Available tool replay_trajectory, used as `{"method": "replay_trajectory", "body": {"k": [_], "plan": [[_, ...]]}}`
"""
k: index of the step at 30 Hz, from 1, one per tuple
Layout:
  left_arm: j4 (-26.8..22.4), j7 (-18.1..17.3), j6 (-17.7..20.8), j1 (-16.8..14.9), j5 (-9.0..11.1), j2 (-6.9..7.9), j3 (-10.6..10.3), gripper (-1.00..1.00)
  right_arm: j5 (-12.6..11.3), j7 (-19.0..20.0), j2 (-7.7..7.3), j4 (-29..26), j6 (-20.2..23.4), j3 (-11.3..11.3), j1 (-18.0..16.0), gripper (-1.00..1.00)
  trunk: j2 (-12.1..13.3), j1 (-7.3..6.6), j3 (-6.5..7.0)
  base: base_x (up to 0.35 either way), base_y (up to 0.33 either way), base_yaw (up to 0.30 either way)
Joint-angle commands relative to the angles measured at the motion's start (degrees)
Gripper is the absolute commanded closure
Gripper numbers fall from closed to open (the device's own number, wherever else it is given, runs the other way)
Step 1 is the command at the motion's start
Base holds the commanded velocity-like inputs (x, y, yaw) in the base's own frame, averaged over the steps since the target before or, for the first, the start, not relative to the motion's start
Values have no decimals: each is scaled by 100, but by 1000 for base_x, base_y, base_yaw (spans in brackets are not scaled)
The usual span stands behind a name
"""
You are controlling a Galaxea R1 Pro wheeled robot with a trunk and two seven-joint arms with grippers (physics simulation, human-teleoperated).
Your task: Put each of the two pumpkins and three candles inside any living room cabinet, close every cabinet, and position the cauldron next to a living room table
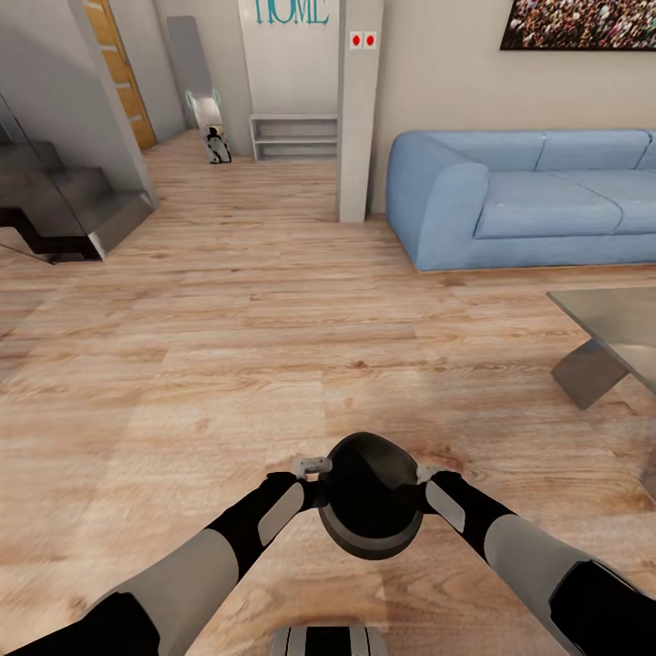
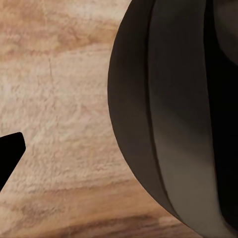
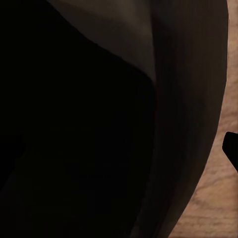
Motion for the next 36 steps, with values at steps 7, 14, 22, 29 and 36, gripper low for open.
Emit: {"method": "replay_trajectory", "body": {"k": [7, 14, 22, 29, 36], "plan": [[-4, 48, 6, -5, 56, 0, -23, -100, -60, -44, -9, -21, 24, 43, -2, -100, -2, -1, -5, 0, 0, 0], [-4, 47, 6, -5, 63, 0, -23, -100, -60, -36, -7, -21, 27, 43, -2, -100, -2, -1, -5, 0, 0, 0], [-4, 48, 6, -5, 74, 0, -23, -100, -60, -35, -7, -21, 28, 43, -2, 100, -2, -1, -5, 0, 0, 0], [-4, 48, 6, -5, 73, 0, -16, -100, -60, -35, -5, -18, 36, 43, -2, 100, -2, -1, -5, 0, 0, 0], [-4, 48, 6, -5, 77, 0, -15, -100, -60, -35, -4, -19, 37, 43, -2, 100, -2, -1, -5, 0, 0, 0]]}}
